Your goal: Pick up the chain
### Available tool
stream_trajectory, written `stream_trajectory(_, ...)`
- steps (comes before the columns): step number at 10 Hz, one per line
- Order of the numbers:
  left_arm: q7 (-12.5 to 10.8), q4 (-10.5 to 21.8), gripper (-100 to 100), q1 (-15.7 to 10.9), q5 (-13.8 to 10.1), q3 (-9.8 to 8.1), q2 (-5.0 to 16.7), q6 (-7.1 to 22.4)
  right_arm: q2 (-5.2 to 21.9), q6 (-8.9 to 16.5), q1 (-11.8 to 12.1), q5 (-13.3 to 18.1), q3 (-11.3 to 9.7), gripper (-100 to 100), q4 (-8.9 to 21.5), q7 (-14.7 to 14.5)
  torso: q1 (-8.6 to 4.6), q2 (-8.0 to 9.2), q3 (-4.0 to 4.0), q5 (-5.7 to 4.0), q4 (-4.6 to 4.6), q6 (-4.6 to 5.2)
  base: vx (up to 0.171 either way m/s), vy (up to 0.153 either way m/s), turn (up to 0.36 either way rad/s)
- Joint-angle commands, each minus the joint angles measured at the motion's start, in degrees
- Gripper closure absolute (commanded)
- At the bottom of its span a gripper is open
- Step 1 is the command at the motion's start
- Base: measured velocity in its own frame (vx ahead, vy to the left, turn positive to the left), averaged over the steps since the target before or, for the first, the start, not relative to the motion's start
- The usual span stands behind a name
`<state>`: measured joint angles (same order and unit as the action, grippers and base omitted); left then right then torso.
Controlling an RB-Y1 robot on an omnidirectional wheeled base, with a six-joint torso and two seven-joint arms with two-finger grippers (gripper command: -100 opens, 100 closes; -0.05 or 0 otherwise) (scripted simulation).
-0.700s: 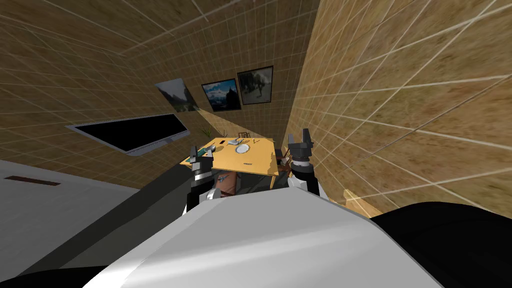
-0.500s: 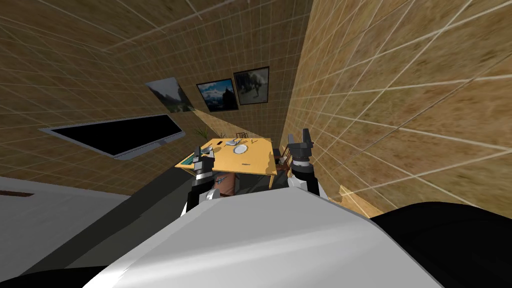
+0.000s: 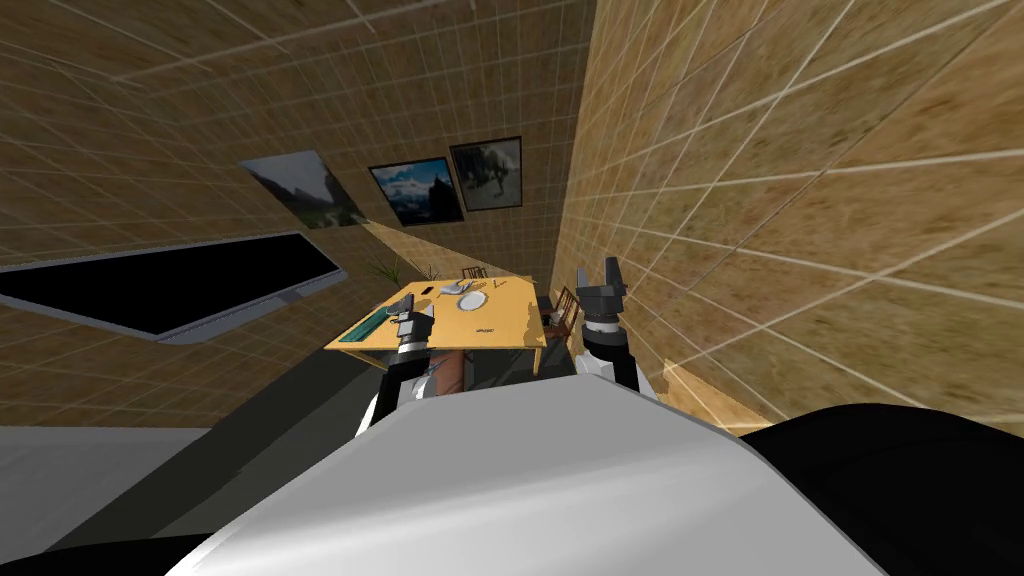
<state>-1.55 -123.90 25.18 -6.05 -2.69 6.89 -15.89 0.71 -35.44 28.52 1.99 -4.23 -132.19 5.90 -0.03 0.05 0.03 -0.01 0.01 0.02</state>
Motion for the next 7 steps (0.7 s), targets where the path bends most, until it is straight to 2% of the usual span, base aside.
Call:
stream_trajectory(1,-0.27,0.7,-100,-0.34,0.25,0.02,0.08,1.95,0.0,0.0,0.0,0.0,0.0,0,0.0,0.0,0.0,0.0,0.0,0.0,0.0,0.0,-0.011,-0.004,-0.091)
stream_trajectory(2,-0.88,1.88,-100,-1.04,0.44,-0.36,0.47,3.8,0.0,0.0,0.01,0.0,0.01,0,0.0,0.0,0.02,-0.01,0.0,0.01,0.0,-0.04,-0.011,-0.009,-0.201)
stream_trajectory(3,-0.88,1.88,-100,-1.04,0.44,-0.36,0.47,4.43,0.0,0.0,0.0,0.0,0.0,0,0.0,0.0,0.01,-0.01,-0.01,0.0,0.0,0.0,-0.009,-0.003,-0.099)
stream_trajectory(5,-2.18,4.61,-100,-2.59,0.8,-1.24,1.05,8.44,0.0,0.0,0.0,0.0,0.0,0,0.0,0.0,0.01,-0.02,-0.01,0.01,0.0,0.0,-0.012,-0.009,-0.297)
stream_trajectory(7,-2.18,4.61,-100,-2.59,0.8,-1.24,1.05,9.87,0.0,0.0,0.01,0.0,0.01,0,0.0,0.0,0.04,-0.01,0.0,0.01,0.0,-0.05,-0.007,-0.001,-0.019)
